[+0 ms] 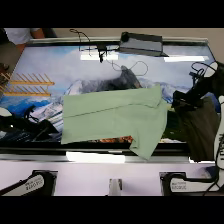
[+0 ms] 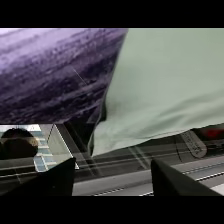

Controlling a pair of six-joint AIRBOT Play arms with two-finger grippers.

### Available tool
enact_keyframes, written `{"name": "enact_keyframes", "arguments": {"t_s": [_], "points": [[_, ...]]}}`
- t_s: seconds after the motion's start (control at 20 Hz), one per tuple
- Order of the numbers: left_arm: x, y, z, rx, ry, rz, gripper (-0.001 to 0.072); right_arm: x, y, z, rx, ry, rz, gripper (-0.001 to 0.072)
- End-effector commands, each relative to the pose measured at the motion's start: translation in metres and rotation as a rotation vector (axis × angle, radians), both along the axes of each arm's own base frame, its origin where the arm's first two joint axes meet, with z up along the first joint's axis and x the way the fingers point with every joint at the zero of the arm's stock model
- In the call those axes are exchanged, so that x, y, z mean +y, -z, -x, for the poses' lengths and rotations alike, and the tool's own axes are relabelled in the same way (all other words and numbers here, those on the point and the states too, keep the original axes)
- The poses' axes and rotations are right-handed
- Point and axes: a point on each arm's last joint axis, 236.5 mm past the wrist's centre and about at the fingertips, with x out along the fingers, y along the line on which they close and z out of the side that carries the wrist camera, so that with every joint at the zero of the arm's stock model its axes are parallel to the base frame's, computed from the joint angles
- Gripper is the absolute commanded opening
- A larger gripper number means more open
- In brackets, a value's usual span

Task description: Fold the shirts.

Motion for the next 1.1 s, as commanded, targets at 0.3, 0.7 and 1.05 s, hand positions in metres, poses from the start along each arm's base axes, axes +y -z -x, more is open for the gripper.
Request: {"name": "enact_keyframes", "arguments": {"t_s": [0.3,0.7,1.05], "points": [[-0.025,0.040,0.013,-0.037,-0.131,0.019,0.0540,0.012,0.007,0.027,0.012,-0.014,-0.049,0.0408],[-0.042,0.049,-0.007,-0.095,-0.124,-0.060,0.0060,0.014,0.011,0.037,0.037,-0.014,-0.055,0.0408],[-0.046,0.043,-0.003,-0.126,-0.060,-0.051,0.0039,0.046,0.080,0.118,0.140,-0.009,-0.143,0.0418]]}}
